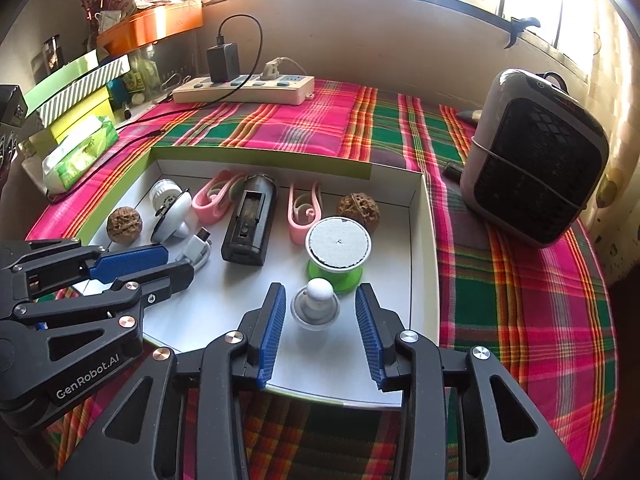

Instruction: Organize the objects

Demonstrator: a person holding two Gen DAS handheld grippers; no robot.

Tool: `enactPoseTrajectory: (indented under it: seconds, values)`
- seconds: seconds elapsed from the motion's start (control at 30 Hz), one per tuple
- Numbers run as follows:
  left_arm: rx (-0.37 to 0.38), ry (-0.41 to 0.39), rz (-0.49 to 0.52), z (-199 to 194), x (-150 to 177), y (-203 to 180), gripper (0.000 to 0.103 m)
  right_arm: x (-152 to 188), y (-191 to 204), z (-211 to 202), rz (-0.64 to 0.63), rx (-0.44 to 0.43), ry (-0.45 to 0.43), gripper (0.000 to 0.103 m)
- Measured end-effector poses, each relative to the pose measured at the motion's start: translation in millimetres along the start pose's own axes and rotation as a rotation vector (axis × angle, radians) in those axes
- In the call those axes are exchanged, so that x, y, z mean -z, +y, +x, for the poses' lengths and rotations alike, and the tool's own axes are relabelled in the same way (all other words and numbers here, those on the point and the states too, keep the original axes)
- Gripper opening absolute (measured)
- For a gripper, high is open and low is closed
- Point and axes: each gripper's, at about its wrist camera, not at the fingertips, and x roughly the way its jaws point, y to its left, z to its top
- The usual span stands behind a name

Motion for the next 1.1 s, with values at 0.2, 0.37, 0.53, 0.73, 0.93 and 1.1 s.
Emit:
enactPoseTrajectory:
  seconds: [0.2,0.37,0.53,0.73,0.93,1.1]
  values:
    - [-0.028,-0.02,-0.004,-9.1,3.4,-1.7,0.025,2.3,0.3,-6.1,0.014,-0.004,-0.008,0.045]
    - [-0.046,-0.049,-0.014,-20.9,6.2,-0.4,0.025,4.4,2.4,-15.9,0.023,-0.01,-0.027,0.047]
    - [-0.078,-0.079,-0.014,-35.9,11.5,-1.4,0.026,7.8,5.1,-28.9,0.034,-0.014,-0.052,0.049]
    - [-0.104,-0.106,-0.015,-52.8,22.8,-3.8,0.026,15.0,10.3,-46.3,0.037,-0.018,-0.081,0.052]
    - [-0.139,-0.109,-0.027,-64.5,41.0,-3.7,0.026,30.8,13.3,-63.4,0.063,-0.026,-0.098,0.052]
    - [-0.156,-0.084,-0.047,-65.5,59.0,-2.9,0.026,45.6,19.7,-64.8,0.059,-0.021,-0.07,0.052]
